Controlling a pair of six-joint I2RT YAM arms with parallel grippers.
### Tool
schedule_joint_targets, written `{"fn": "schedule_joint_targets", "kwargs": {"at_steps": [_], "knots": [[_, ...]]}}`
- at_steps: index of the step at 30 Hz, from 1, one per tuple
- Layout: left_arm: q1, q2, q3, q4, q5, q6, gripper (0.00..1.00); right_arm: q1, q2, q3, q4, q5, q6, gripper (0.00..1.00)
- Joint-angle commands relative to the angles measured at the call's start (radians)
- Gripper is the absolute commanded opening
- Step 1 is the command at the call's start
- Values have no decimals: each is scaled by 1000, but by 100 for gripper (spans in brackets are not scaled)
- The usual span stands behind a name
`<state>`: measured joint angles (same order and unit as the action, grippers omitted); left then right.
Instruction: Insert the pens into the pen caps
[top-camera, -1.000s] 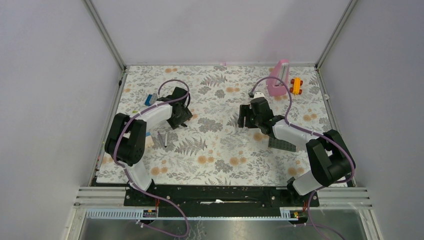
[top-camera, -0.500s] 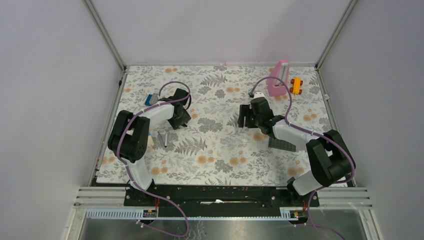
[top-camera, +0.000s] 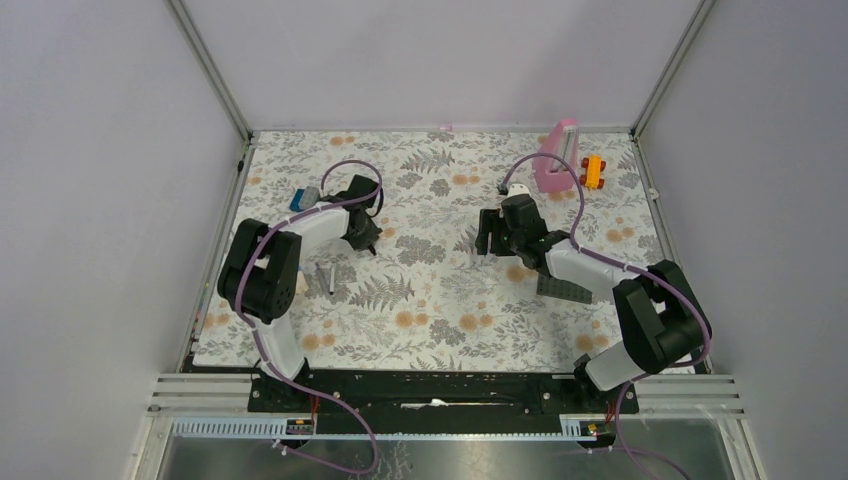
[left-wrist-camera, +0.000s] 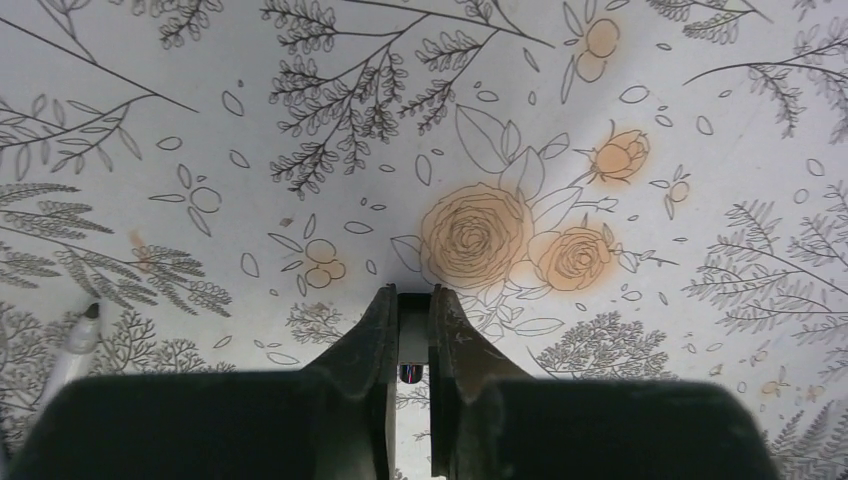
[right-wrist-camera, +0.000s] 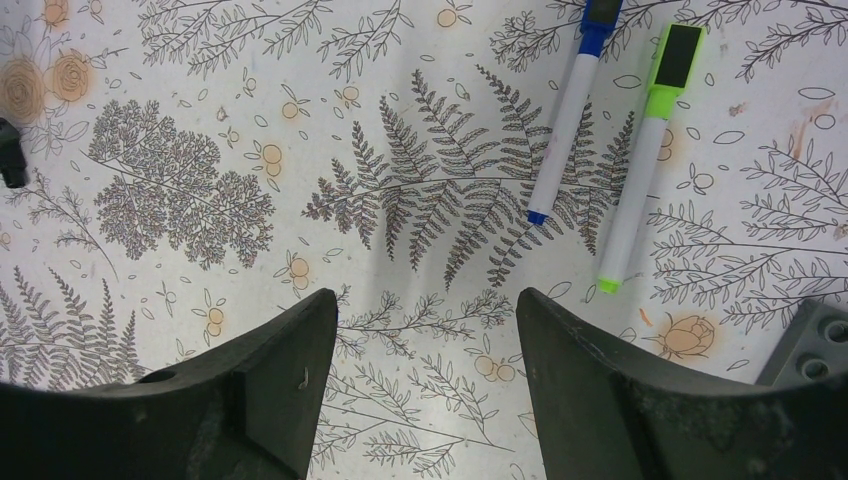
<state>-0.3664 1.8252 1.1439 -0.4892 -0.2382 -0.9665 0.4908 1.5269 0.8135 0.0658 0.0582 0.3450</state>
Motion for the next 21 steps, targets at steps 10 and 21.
{"fn": "schedule_joint_targets", "kwargs": {"at_steps": [10,21], "knots": [[3,-207,-214,222,219,12,0,5,-159,-99,118,-70,-11,73],[-11,-475,-378,322,293,79,0,55,-214,-196,337,-401,140,73]]}}
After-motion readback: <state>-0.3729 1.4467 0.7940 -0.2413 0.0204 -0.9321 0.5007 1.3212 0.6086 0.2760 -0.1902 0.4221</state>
